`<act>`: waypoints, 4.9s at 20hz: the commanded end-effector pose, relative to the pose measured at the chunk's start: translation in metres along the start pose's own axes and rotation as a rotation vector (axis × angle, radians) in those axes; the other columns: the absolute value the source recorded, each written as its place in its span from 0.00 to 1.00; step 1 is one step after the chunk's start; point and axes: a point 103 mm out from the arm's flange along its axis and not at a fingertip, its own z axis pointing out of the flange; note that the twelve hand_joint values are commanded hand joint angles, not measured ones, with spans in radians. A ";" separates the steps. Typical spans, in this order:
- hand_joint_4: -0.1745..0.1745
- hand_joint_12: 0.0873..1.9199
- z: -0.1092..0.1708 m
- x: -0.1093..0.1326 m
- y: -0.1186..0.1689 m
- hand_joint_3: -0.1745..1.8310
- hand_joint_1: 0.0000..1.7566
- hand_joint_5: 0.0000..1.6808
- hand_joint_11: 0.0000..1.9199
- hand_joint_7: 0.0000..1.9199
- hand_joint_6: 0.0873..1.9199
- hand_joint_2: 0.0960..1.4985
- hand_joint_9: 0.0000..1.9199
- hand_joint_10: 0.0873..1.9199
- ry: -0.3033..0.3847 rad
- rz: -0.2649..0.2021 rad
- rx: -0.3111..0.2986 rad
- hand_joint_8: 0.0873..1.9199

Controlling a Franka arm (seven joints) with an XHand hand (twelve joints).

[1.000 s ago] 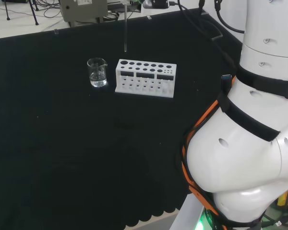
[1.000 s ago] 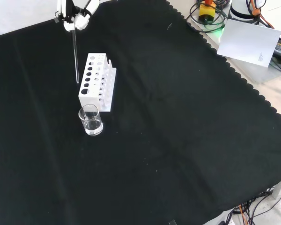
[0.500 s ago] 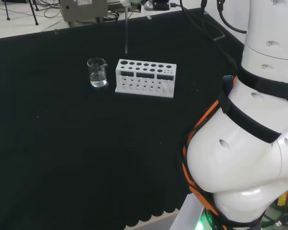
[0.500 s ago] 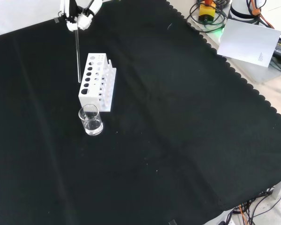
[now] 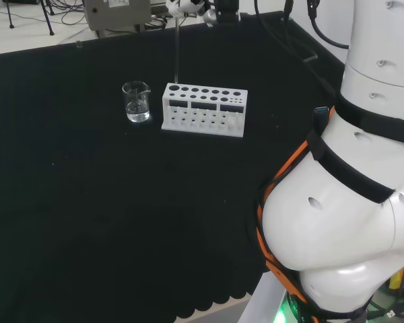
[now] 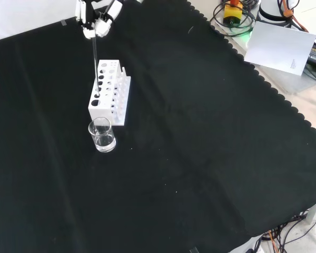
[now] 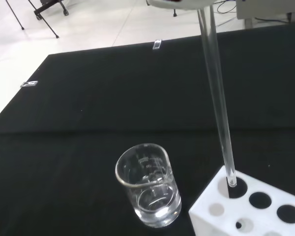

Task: Put the glass rod back on the white test tube rack.

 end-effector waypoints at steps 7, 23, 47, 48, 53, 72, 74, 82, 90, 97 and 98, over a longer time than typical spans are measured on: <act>0.00 0.35 0.006 0.008 0.005 0.00 0.74 0.79 0.91 0.60 0.01 0.72 0.91 0.39 0.016 -0.020 -0.004 0.53; 0.00 0.35 0.009 0.000 0.025 0.00 0.74 0.79 0.91 0.60 0.01 0.72 0.91 0.39 0.009 -0.018 0.008 0.53; 0.00 0.35 0.015 -0.020 0.017 0.00 0.74 0.79 0.91 0.60 0.01 0.72 0.91 0.39 0.015 0.020 -0.001 0.53; 0.00 0.35 0.016 -0.019 0.018 0.00 0.74 0.79 0.91 0.60 0.01 0.72 0.91 0.39 0.016 0.017 -0.001 0.53; 0.00 0.35 0.021 -0.015 0.019 0.00 0.74 0.79 0.91 0.60 0.01 0.72 0.91 0.39 0.021 0.009 0.001 0.53; 0.00 0.35 0.062 -0.023 0.036 0.00 0.74 0.79 0.91 0.60 0.00 0.72 0.91 0.39 0.031 -0.003 0.074 0.53; 0.00 0.35 0.066 -0.024 0.037 0.00 0.74 0.79 0.91 0.60 0.00 0.72 0.91 0.39 0.026 0.003 0.084 0.53; 0.00 0.35 0.075 -0.028 0.039 0.00 0.74 0.80 0.91 0.60 0.00 0.72 0.91 0.39 0.026 0.010 0.106 0.53; 0.00 0.36 0.077 -0.026 0.042 0.00 0.74 0.80 0.91 0.60 0.00 0.72 0.91 0.39 0.031 0.003 0.106 0.53; 0.00 0.36 0.077 -0.025 0.042 0.00 0.74 0.80 0.91 0.60 0.00 0.72 0.91 0.39 0.026 0.008 0.105 0.53; 0.00 0.36 0.077 -0.026 0.041 0.00 0.74 0.80 0.91 0.60 0.00 0.72 0.91 0.39 0.028 0.012 0.103 0.53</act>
